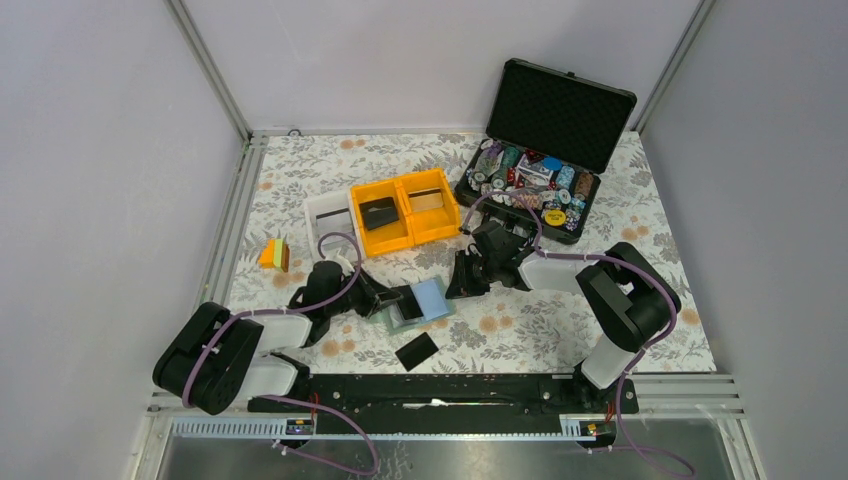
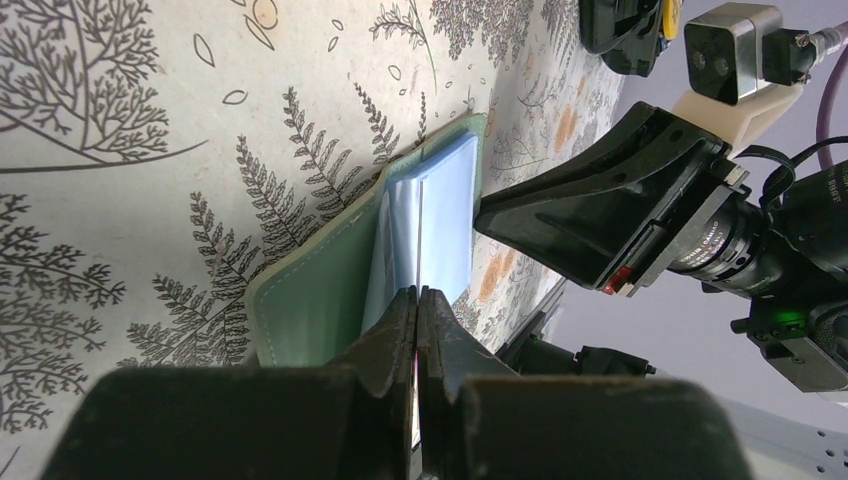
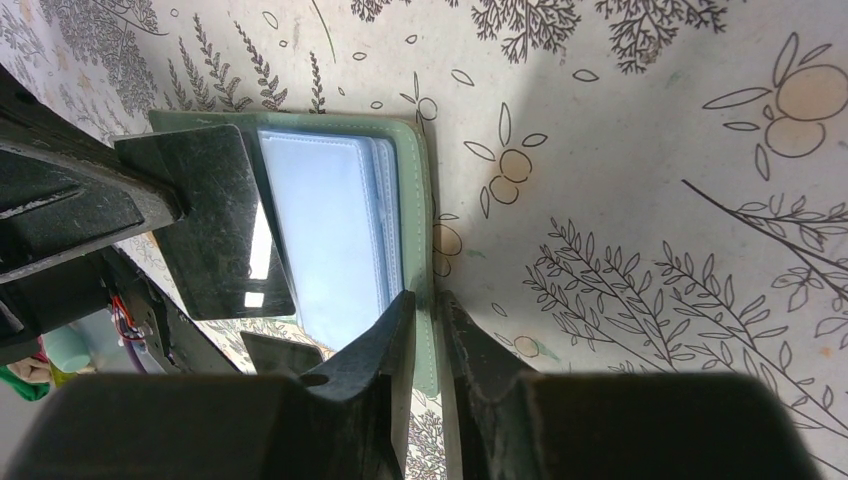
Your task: Put the credit cards into the card holder
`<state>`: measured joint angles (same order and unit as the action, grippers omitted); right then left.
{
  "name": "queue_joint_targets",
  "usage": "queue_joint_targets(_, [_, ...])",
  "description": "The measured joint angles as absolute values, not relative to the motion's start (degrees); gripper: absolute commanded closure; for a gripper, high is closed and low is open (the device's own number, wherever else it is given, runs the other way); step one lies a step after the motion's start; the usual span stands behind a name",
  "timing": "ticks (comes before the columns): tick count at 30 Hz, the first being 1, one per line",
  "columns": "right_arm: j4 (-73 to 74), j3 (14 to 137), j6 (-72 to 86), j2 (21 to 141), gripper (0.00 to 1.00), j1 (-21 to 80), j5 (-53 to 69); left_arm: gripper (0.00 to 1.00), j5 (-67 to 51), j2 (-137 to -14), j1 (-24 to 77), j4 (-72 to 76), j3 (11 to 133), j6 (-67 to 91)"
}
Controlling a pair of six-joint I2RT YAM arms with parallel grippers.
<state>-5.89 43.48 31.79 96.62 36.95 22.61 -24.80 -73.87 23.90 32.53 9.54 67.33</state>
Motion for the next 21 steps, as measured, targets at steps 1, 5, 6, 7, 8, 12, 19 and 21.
queue_joint_targets(1, [-5.89, 43.48, 31.79, 96.62, 0.8, 36.95, 22.61, 1.0, -24.8, -73.87, 23.9, 32.64, 9.47, 67.35])
queue_joint_targets(5, [-5.89, 43.48, 31.83, 96.62, 0.8, 36.95, 22.61, 1.0, -24.82, -74.06, 23.9, 32.8, 8.88, 67.4])
queue_joint_targets(6, [-5.89, 43.48, 31.83, 96.62, 0.8, 36.95, 22.61, 1.0, -24.82, -74.13, 23.9, 32.82, 8.78, 67.4])
queue_joint_targets(7, [-5.89, 43.48, 31.83, 96.62, 0.81, 36.95, 22.61, 1.0, -24.82, -74.28, 23.9, 32.93, 8.73, 67.42])
queue_joint_targets(8, [-5.89, 43.48, 31.86, 96.62, 0.81, 36.95, 22.61, 1.0, -24.82, -74.46, 23.9, 33.04, 8.73, 67.42])
queue_joint_targets(12, [-5.89, 43.48, 31.86, 96.62, 0.81, 36.95, 22.59, 1.0, -24.86, -75.35, 23.9, 34.26, 8.45, 67.68])
queue_joint_targets(19, [-5.91, 43.48, 31.97, 96.71, 0.82, 36.95, 22.61, 1.0, -25.06, -77.32, 23.9, 38.09, 7.51, 69.14])
queue_joint_targets(21, [-5.91, 43.48, 31.99, 96.73, 0.82, 36.93, 22.61, 1.0, -25.1, -77.76, 23.9, 39.18, 7.29, 69.34])
